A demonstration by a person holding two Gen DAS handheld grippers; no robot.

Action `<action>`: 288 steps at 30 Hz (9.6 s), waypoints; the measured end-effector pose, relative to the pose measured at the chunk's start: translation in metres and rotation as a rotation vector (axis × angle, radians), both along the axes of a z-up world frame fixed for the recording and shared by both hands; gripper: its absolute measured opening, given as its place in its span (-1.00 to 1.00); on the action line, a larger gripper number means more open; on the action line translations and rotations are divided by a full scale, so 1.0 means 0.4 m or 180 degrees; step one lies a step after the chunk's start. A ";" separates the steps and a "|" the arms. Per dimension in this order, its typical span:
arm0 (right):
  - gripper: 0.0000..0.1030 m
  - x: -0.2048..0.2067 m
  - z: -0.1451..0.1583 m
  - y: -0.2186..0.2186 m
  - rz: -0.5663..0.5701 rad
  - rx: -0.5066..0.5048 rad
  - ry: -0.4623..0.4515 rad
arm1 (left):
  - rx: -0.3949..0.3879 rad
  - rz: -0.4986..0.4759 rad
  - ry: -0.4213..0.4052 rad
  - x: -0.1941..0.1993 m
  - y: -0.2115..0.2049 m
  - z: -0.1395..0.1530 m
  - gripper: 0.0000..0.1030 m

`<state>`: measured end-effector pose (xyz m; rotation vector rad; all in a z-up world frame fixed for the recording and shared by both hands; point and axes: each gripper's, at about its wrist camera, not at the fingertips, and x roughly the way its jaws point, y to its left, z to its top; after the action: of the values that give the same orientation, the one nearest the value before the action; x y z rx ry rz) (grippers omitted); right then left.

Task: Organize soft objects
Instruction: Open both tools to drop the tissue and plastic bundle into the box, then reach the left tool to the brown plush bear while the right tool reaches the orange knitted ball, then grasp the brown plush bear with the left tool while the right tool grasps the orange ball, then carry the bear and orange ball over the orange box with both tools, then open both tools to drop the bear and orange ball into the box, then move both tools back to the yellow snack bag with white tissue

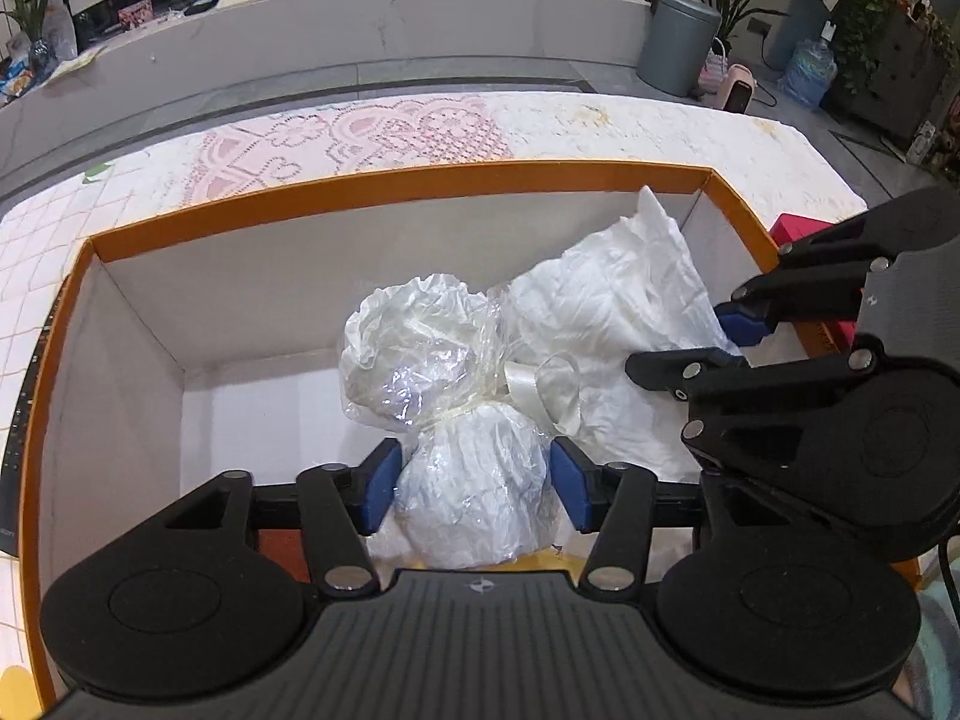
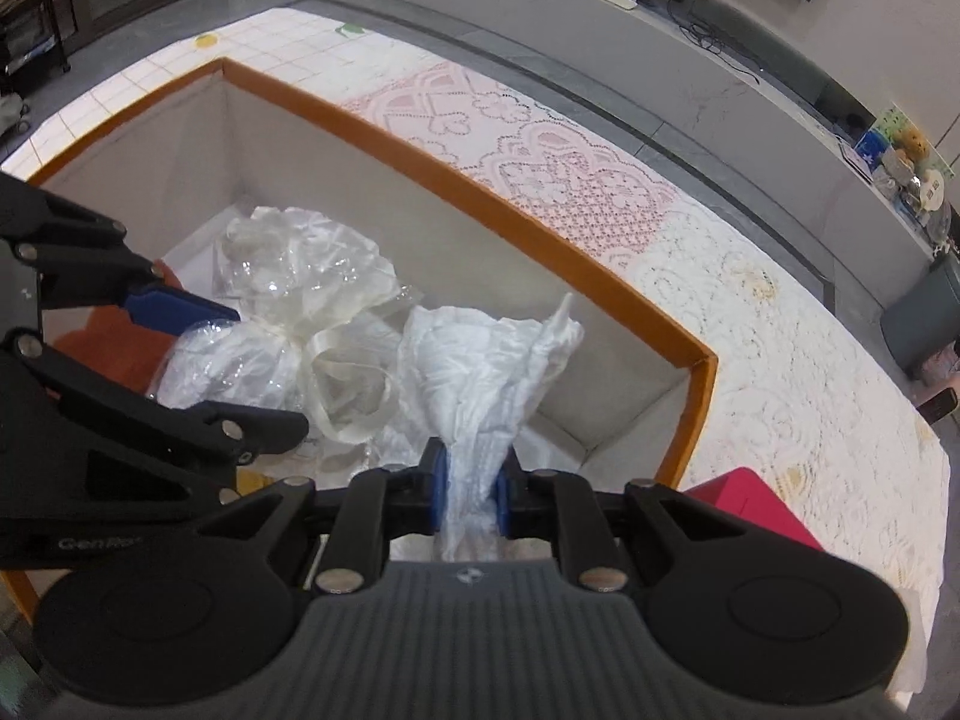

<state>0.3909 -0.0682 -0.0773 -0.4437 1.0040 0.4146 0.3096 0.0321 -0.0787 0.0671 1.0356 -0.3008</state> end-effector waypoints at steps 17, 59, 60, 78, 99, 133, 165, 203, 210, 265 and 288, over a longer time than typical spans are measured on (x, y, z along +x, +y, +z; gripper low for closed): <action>-0.20 -0.025 0.071 -0.051 -0.0084 0.0104 -0.0158 | -0.0121 0.0032 -0.0197 -0.023 0.003 0.045 0.67; 0.00 -0.633 0.151 -0.392 -0.1079 0.1293 -0.0881 | -0.0482 0.0634 -0.1241 -0.506 -0.212 0.101 0.55; 0.00 -0.641 0.138 -0.400 -0.1122 0.1273 -0.0855 | -0.0483 0.0590 -0.1207 -0.509 -0.227 0.095 0.55; 0.06 -0.646 0.072 -0.703 -0.1548 0.0721 -0.0544 | -0.0611 0.0174 -0.0835 -0.482 -0.487 0.042 0.47; 0.06 -0.396 -0.076 -0.923 -0.1736 0.0331 0.0656 | -0.0594 -0.0073 -0.0439 -0.330 -0.678 -0.008 0.47; -0.01 -0.277 -0.103 -1.085 -0.1539 0.0401 0.0326 | -0.1057 -0.0128 0.0137 -0.048 -0.877 -0.117 0.73; 0.00 -0.331 -0.033 -1.032 -0.1541 0.0450 0.0200 | -0.1078 -0.0413 -0.0298 -0.166 -0.786 -0.019 -0.01; 0.00 -0.456 0.269 -0.346 -0.0246 0.0965 -0.0358 | -0.0473 0.0609 -0.1383 -0.368 -0.093 0.264 0.00; 0.00 -0.367 0.266 -0.224 -0.0055 0.0909 -0.0340 | -0.0104 0.0793 -0.1320 -0.283 0.023 0.244 0.00; 0.02 0.031 0.012 0.017 -0.0110 0.0572 0.0150 | 0.0427 0.0416 -0.0458 -0.056 0.161 0.045 -0.31; 0.21 -0.093 0.111 -0.033 -0.0041 0.0737 -0.0094 | 0.0091 0.0327 -0.0893 -0.186 0.047 0.169 0.14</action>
<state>0.3536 -0.0814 -0.0328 -0.2342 0.9174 0.5049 0.2353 0.0507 -0.0110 0.0790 0.7619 -0.1770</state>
